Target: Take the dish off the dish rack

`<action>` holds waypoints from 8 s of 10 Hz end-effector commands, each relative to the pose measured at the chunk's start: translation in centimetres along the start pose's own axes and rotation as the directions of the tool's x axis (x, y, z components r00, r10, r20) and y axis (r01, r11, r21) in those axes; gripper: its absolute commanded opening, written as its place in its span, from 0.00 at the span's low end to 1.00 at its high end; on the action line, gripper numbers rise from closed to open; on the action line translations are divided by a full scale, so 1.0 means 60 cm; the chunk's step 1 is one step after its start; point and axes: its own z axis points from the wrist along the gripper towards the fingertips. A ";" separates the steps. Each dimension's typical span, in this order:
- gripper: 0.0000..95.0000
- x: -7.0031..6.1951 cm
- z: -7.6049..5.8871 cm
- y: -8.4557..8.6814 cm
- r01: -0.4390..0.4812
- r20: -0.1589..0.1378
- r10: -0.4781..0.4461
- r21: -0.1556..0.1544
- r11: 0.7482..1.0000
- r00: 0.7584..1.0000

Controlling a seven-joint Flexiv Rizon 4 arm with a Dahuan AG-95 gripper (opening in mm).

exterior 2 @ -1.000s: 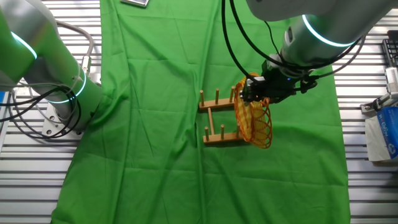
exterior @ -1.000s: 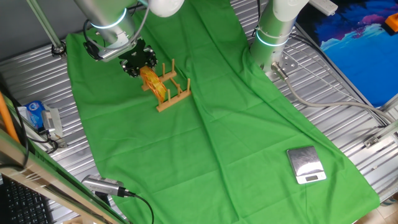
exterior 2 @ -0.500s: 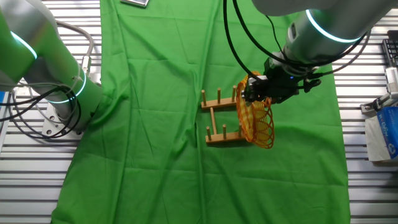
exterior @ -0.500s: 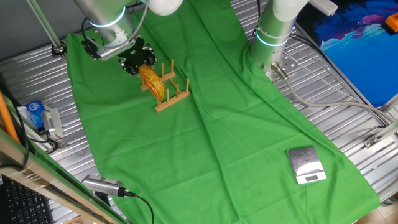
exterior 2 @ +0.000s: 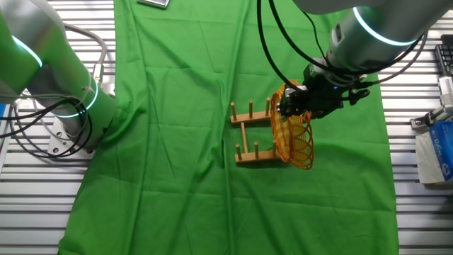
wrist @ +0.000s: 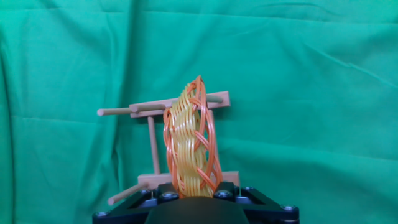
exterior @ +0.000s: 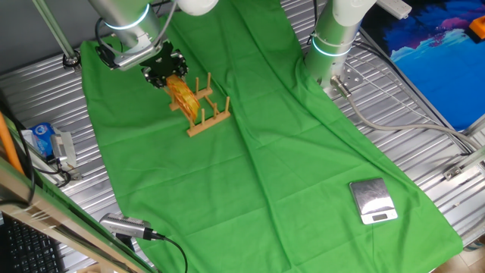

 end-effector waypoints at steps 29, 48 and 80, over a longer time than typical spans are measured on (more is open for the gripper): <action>0.40 -0.007 -0.063 -0.005 -0.035 -0.004 0.035 -0.044 0.998 0.999; 0.00 -0.015 -0.060 -0.013 -0.067 0.006 0.068 -0.082 0.994 0.998; 0.00 -0.006 -0.075 0.000 -0.108 0.013 0.110 -0.124 0.986 0.994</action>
